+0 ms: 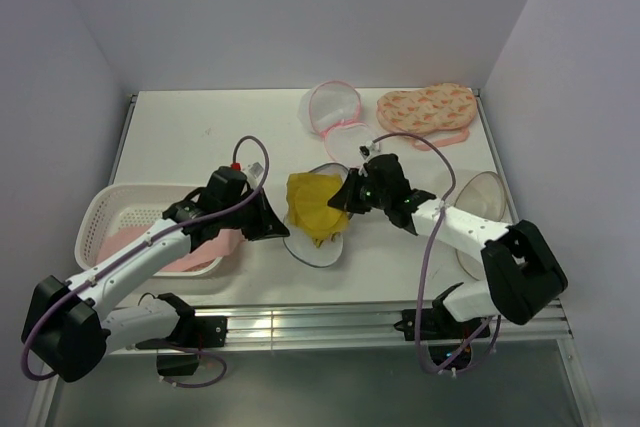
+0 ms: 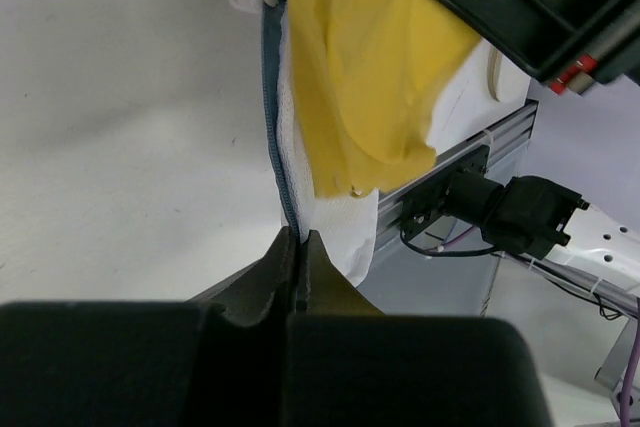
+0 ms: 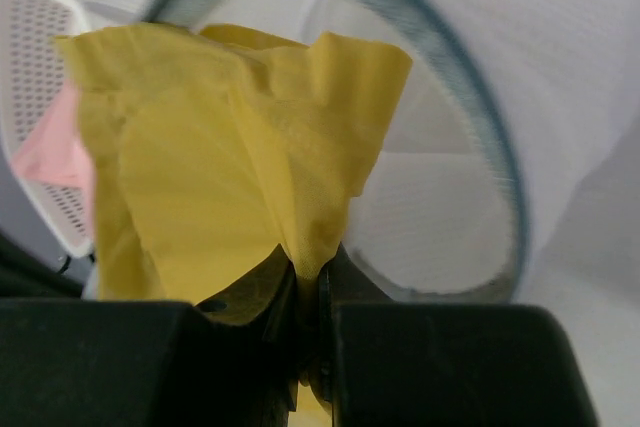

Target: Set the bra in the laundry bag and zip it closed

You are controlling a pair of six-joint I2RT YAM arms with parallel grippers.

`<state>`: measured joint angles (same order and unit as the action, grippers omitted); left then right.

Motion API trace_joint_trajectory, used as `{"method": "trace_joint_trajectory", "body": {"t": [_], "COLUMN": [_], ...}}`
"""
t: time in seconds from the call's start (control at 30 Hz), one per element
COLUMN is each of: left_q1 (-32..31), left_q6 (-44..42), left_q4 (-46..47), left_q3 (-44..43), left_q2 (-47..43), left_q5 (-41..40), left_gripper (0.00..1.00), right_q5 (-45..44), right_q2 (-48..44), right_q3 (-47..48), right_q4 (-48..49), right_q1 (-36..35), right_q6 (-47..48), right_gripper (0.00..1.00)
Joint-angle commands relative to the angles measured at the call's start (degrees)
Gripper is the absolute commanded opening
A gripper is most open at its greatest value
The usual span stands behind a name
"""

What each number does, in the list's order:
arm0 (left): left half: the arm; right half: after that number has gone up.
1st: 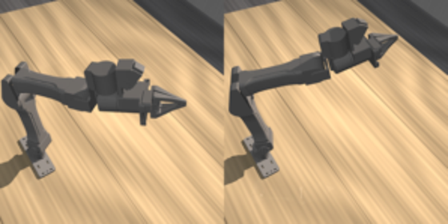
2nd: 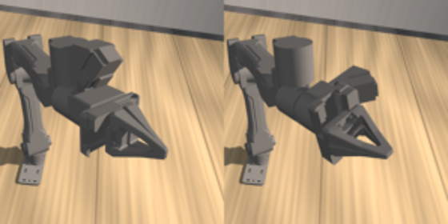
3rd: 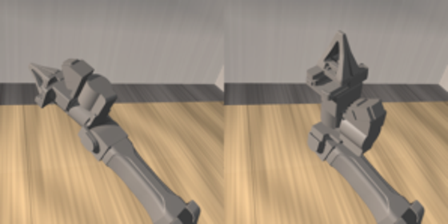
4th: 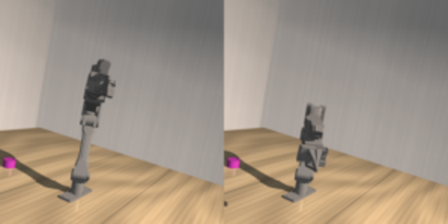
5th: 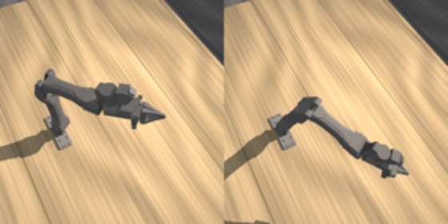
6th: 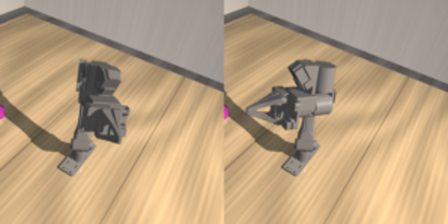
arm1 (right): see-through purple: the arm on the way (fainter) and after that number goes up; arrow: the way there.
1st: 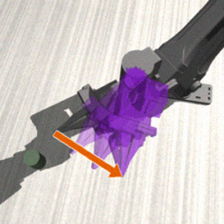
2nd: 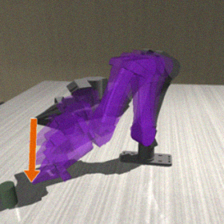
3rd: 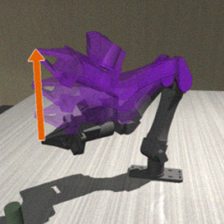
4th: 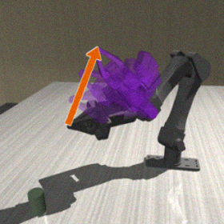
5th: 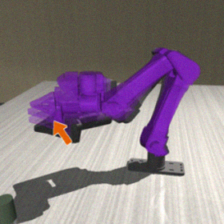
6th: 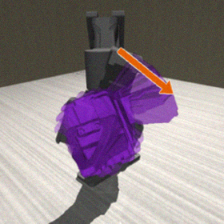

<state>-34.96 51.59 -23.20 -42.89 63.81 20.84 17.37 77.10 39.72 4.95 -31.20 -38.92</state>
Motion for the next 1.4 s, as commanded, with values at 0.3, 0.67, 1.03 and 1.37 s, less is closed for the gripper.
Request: {"method": "trace_joint_trajectory", "body": {"t": [0.3,0.67,1.03,1.37], "left_q1": [-0.1,-0.1,0.1,1.6], "left_q6": [-2.5,-2.6,-2.3,-1.8], "left_q4": [-2.4,-0.7,-4.5,-2.9], "left_q3": [-4.6,-4.5,-10.4,-10.8], "left_q2": [0.2,1.1,-0.7,0.9], "left_q5": [3.6,8.3,5.9,1.8], "left_gripper": [0.00,0.00,0.00,0.00], "right_q5": [-20.3,-37.7,-45.5,-39.3], "right_q2": [9.4,13.3,16.1,4.5], "right_q3": [10.7,19.2,21.3,18.7], "right_q4": [-6.3,-14.4,-18.0,-17.9], "right_q1": [-0.2,-4.3,-6.3,-7.8], "right_q6": [0.6,1.1,2.4,4.8], "right_gripper": [0.00,0.00,0.16,0.71]}}
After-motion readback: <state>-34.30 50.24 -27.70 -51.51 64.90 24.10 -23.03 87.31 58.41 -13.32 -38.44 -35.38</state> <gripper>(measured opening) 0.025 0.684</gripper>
